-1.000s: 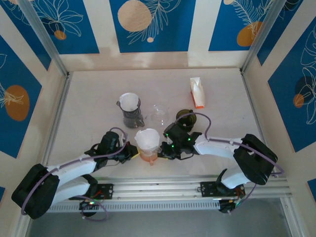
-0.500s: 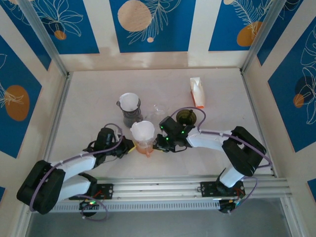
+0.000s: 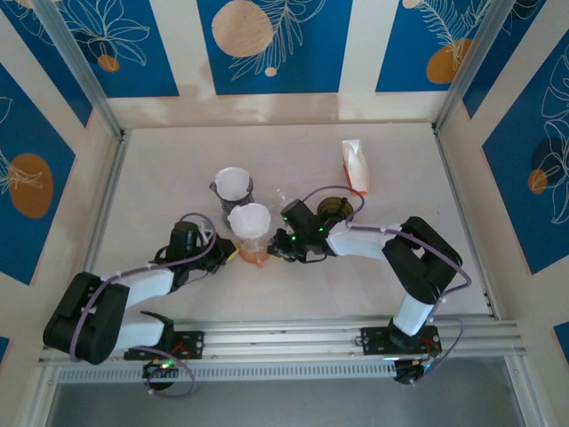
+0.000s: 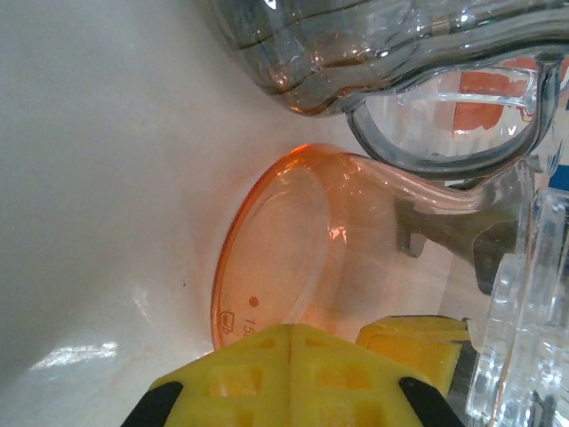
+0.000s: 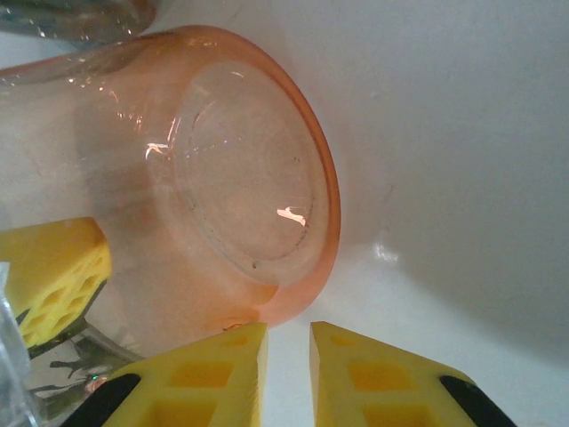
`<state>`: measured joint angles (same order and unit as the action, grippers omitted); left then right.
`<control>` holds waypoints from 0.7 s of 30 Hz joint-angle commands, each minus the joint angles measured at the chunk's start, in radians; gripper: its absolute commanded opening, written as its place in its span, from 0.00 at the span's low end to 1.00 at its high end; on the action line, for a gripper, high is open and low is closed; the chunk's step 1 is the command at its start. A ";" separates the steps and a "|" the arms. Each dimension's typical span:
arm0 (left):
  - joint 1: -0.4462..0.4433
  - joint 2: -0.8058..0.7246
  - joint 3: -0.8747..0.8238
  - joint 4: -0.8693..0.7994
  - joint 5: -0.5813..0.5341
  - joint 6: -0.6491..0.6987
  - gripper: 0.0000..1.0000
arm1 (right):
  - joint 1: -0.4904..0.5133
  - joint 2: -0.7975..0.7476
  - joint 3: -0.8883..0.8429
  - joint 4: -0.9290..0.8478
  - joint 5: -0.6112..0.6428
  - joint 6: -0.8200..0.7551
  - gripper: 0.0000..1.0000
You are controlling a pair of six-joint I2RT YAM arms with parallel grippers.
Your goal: Place the coffee filter in the dripper
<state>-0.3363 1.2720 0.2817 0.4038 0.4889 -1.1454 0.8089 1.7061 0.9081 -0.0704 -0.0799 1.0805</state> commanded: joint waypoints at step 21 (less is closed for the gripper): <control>0.046 -0.578 0.141 -0.732 -0.191 0.216 0.23 | -0.004 -0.336 -0.090 -0.258 0.163 -0.154 0.51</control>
<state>-0.3031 0.7395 0.3256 -0.2043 0.3462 -1.0199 0.8104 1.4197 0.8001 -0.2302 0.0364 1.0168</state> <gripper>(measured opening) 0.214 0.494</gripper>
